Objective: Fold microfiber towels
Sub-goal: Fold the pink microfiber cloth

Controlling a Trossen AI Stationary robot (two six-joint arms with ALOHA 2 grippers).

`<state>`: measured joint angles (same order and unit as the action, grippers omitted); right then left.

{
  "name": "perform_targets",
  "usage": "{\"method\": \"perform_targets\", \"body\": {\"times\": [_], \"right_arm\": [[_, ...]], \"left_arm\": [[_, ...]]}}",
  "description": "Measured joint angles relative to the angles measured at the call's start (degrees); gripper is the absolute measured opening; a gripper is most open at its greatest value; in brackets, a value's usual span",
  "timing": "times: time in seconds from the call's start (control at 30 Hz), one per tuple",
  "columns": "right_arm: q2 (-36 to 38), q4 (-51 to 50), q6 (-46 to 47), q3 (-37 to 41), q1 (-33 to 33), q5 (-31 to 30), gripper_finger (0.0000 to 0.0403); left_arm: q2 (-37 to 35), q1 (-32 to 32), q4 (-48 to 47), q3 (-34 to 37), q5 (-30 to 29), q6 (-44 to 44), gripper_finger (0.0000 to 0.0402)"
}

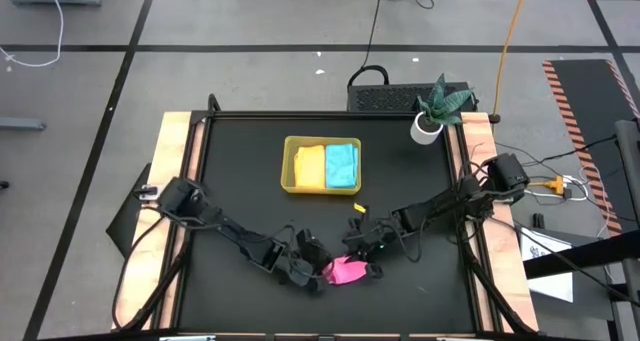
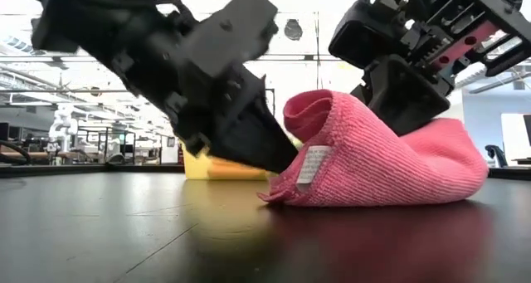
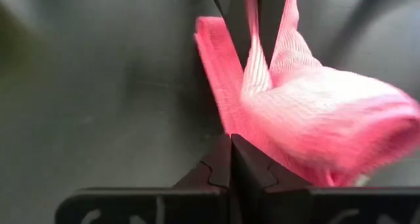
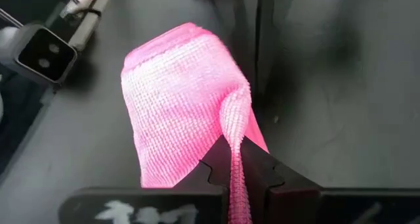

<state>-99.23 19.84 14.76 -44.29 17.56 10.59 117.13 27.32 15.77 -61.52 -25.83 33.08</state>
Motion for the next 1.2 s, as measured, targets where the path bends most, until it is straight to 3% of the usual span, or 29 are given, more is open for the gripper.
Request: {"method": "perform_targets", "body": {"times": [0.17, 0.33, 0.53, 0.7, 1.03, 1.2], "right_arm": [[-1.49, 2.28, -0.05, 0.02, 0.00, 0.00, 0.0004], [-3.40, 4.78, -0.44, 0.02, 0.00, -0.02, 0.0004], [-3.80, 5.09, -0.48, 0.02, 0.00, -0.32, 0.0004], [-3.80, 4.28, 0.55, 0.02, 0.00, -0.42, 0.0009], [-3.75, 1.34, 2.12, 0.01, 1.12, -3.09, 0.0049], [-3.62, 1.59, 2.12, 0.02, 1.29, -3.13, 0.0049]], "left_arm": [[-4.30, 1.39, -6.73, 0.05, -4.30, 2.54, 0.0012], [-5.65, 3.67, -2.25, 0.02, -6.99, -0.41, 0.0005], [-5.69, 4.84, 5.69, 0.00, -6.10, -5.87, 0.0017], [-4.73, 5.35, 5.00, -0.04, -4.22, -5.46, 0.0003], [-3.79, 8.82, -4.78, -0.07, -6.53, 7.40, 0.0006], [-0.68, 7.36, -1.56, -0.07, -11.79, 7.17, 0.0010]]}}
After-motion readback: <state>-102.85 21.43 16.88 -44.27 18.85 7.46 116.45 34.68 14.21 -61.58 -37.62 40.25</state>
